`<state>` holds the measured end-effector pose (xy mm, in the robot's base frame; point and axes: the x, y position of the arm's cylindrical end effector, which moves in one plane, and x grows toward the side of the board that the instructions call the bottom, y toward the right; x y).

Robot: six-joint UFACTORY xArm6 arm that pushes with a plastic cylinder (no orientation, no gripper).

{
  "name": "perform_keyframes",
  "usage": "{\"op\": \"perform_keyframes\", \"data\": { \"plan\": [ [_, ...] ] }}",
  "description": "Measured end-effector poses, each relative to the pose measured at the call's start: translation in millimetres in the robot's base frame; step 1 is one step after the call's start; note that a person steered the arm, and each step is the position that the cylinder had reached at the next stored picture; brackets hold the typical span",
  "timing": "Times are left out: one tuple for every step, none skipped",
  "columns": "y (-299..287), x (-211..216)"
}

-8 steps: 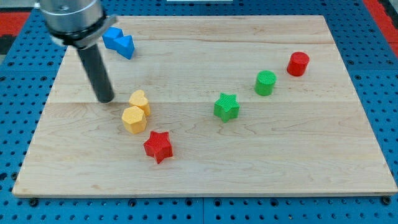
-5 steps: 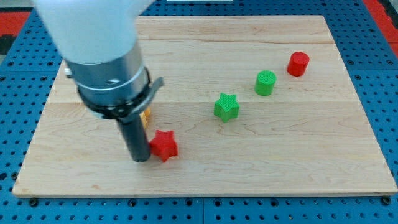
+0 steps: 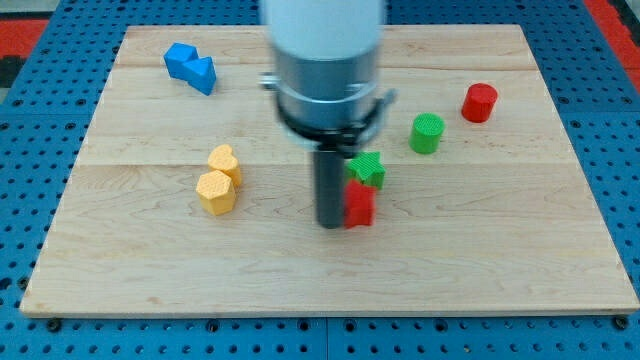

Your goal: Push the red star into the green circle

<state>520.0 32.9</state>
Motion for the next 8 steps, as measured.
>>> {"op": "perform_keyframes", "data": {
  "plan": [
    [56, -1],
    [74, -20],
    [76, -37],
    [33, -21],
    [25, -45],
    [50, -76],
    [95, -72],
    [94, -43]
  ]
}}
